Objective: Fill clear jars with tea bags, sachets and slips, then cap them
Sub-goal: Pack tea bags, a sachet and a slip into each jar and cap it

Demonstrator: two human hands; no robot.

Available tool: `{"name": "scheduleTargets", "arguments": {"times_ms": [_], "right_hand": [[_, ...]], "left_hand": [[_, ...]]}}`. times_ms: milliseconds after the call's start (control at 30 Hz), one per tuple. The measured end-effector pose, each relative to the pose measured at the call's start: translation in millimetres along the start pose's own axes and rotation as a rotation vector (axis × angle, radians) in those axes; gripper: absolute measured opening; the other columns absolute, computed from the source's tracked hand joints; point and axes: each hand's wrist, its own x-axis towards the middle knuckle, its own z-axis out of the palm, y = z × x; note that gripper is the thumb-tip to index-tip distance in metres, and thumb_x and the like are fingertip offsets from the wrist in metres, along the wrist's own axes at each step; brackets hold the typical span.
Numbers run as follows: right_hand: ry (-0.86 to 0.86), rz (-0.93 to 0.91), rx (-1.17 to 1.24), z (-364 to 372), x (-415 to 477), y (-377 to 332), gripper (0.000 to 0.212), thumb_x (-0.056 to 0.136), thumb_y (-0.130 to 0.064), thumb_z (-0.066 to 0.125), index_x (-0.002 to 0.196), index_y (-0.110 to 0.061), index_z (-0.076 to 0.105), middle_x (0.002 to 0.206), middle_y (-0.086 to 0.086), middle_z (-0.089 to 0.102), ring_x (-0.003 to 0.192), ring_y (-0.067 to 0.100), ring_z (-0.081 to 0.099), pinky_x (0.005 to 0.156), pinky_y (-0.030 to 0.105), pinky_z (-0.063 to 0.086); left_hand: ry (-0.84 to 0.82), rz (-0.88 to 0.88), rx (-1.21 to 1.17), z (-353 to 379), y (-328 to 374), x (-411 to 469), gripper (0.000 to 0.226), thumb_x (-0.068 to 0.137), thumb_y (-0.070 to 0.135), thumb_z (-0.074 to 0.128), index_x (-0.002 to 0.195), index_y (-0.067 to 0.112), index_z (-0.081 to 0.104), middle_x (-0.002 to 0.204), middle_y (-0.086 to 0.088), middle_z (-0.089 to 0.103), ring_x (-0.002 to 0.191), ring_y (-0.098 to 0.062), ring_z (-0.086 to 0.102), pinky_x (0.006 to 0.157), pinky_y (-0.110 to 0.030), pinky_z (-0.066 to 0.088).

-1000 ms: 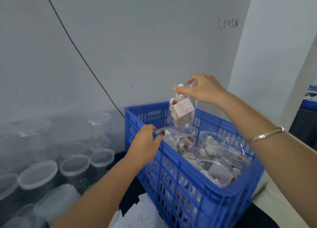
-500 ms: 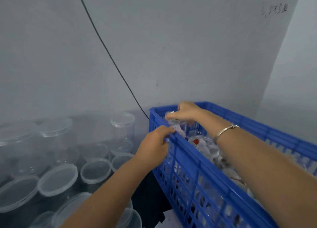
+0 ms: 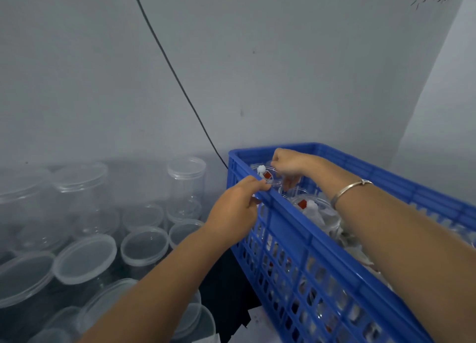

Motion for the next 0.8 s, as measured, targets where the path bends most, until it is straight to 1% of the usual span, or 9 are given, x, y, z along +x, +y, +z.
{"name": "scheduleTargets", "arguments": {"times_ms": [67, 200, 300, 367, 467, 533, 600, 667, 800], "right_hand": [[0.035, 0.003, -0.027, 2.6, 1.9, 0.2, 0.021, 0.106, -0.010, 0.030, 0.106, 0.000, 0.048, 0.083, 0.026, 0.064, 0.068, 0.038, 0.071, 0.056, 0.034, 0.056], [0.070, 0.012, -0.031, 2.7, 1.2, 1.5, 0.026, 0.110, -0.031, 0.031, 0.106, -0.008, 0.042, 0.093, 0.012, 0.052, 0.056, 0.027, 0.066, 0.048, 0.030, 0.049], [0.206, -0.014, -0.100, -3.5, -6.4, 1.5, 0.027, 0.109, -0.034, 0.033, 0.110, -0.010, 0.045, 0.097, 0.010, 0.053, 0.082, 0.031, 0.063, 0.064, 0.034, 0.047], [0.365, -0.083, -0.151, -7.9, -18.6, -3.1, 0.031, 0.108, -0.032, 0.035, 0.122, -0.007, 0.048, 0.116, 0.013, 0.053, 0.098, 0.031, 0.058, 0.077, 0.037, 0.046], [0.514, -0.291, -0.124, -2.7, -48.2, -27.6, 0.030, 0.105, -0.027, 0.042, 0.129, -0.010, 0.047, 0.131, 0.010, 0.041, 0.087, 0.024, 0.058, 0.075, 0.037, 0.044], [0.509, -0.435, -0.122, 8.0, -67.1, -49.4, 0.029, 0.102, -0.027, 0.047, 0.127, -0.013, 0.049, 0.129, 0.005, 0.040, 0.082, 0.017, 0.055, 0.073, 0.033, 0.040], [0.486, -0.556, -0.157, 23.5, -82.8, -72.5, 0.029, 0.100, -0.027, 0.052, 0.125, -0.013, 0.051, 0.129, 0.004, 0.040, 0.095, 0.017, 0.052, 0.076, 0.031, 0.037], [0.471, -0.641, -0.205, 39.5, -92.8, -96.8, 0.031, 0.098, -0.028, 0.055, 0.125, -0.013, 0.053, 0.130, 0.004, 0.041, 0.095, 0.019, 0.049, 0.076, 0.030, 0.034], [0.377, -0.585, -0.164, 67.4, -86.5, -140.5, 0.047, 0.095, -0.040, 0.059, 0.132, -0.013, 0.049, 0.136, 0.008, 0.039, 0.113, 0.028, 0.053, 0.085, 0.034, 0.041]], "left_hand": [[-0.003, -0.005, 0.006, 0.8, -0.9, -0.1, 0.050, 0.091, -0.013, 0.036, 0.128, 0.013, 0.057, 0.121, 0.009, 0.051, 0.105, -0.016, 0.062, 0.077, -0.021, 0.046], [-0.024, -0.026, 0.005, 1.6, -0.6, -0.1, 0.050, 0.093, -0.011, 0.036, 0.131, 0.016, 0.055, 0.127, 0.009, 0.051, 0.108, -0.016, 0.061, 0.086, -0.032, 0.049], [-0.080, -0.033, -0.001, -2.7, -0.2, -3.6, 0.054, 0.092, -0.011, 0.037, 0.136, 0.019, 0.051, 0.133, 0.011, 0.048, 0.115, -0.012, 0.056, 0.093, -0.025, 0.046], [-0.084, -0.048, 0.031, -12.5, -0.2, -10.0, 0.052, 0.092, -0.007, 0.040, 0.134, 0.020, 0.054, 0.129, 0.011, 0.051, 0.116, -0.008, 0.054, 0.094, -0.019, 0.043], [0.030, -0.160, 0.004, -41.4, -5.8, -34.6, 0.039, 0.090, -0.006, 0.045, 0.118, 0.013, 0.065, 0.110, 0.006, 0.062, 0.108, -0.010, 0.058, 0.092, -0.014, 0.041], [0.116, -0.224, -0.022, -66.3, -13.0, -57.8, 0.029, 0.089, -0.008, 0.049, 0.101, 0.009, 0.069, 0.097, 0.001, 0.067, 0.097, -0.013, 0.063, 0.085, -0.010, 0.044], [0.218, -0.280, -0.071, -92.6, -20.8, -83.8, 0.025, 0.088, -0.010, 0.053, 0.087, 0.009, 0.069, 0.087, -0.006, 0.071, 0.085, -0.014, 0.067, 0.081, -0.014, 0.048], [0.319, -0.338, -0.122, -120.1, -28.2, -107.5, 0.026, 0.086, -0.013, 0.054, 0.081, 0.008, 0.068, 0.077, -0.008, 0.070, 0.072, -0.004, 0.067, 0.073, -0.011, 0.050], [0.422, -0.445, -0.140, -165.0, -40.2, -141.4, 0.025, 0.088, -0.012, 0.052, 0.082, 0.008, 0.066, 0.074, -0.004, 0.068, 0.066, 0.000, 0.065, 0.066, -0.009, 0.047]]}}
